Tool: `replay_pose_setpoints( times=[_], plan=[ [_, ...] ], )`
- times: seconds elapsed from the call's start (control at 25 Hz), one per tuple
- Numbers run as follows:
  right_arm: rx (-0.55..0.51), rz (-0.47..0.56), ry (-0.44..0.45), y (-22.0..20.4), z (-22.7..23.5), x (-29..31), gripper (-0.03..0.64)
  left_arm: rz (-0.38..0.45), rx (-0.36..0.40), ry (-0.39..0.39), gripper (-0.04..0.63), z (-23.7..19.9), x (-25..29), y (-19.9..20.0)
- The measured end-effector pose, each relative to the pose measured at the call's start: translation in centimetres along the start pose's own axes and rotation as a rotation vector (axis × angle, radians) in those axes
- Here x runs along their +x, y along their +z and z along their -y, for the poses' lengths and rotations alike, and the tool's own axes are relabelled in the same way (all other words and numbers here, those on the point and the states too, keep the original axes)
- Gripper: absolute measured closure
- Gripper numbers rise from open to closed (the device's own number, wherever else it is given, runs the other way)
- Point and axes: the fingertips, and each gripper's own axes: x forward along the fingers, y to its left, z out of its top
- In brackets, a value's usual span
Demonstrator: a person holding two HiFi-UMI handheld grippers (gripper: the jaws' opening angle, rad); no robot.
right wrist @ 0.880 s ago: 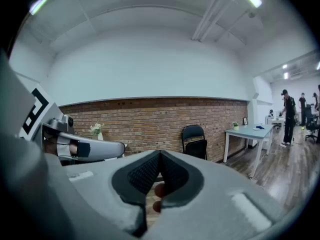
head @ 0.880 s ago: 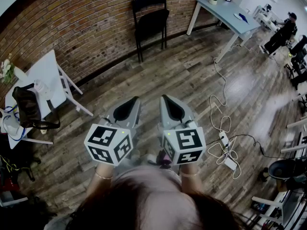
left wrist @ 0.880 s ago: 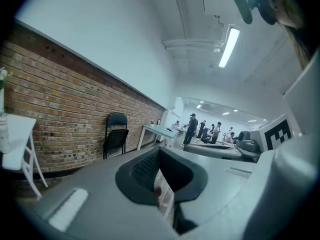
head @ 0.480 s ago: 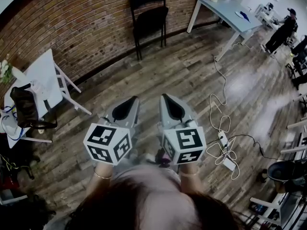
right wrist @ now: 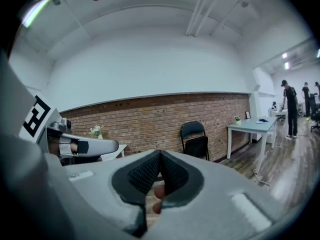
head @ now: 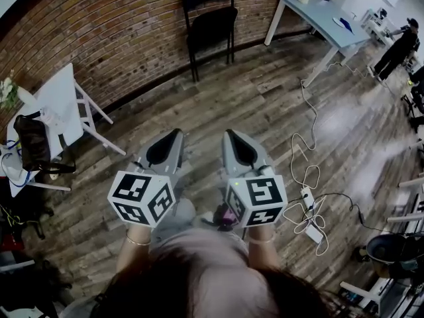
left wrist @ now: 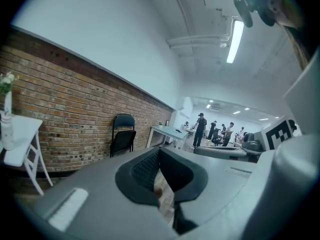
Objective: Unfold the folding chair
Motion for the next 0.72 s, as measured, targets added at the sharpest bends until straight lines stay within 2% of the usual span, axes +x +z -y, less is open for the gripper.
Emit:
replay_pose_setpoints(
  times=[0.28, 0.72],
  plan=[
    [0.026, -0.022, 0.021, -0.3, 1.3, 3.3, 0.620, -0.023, 0.039, 0.042, 0.597, -2.1, 2.3, -0.4],
    [0.029, -0.041, -0.008, 1.3, 3.9, 12.9, 0.620, -0.033, 0.001, -0.001, 0.597, -9.0, 10.4, 2.6]
  ],
)
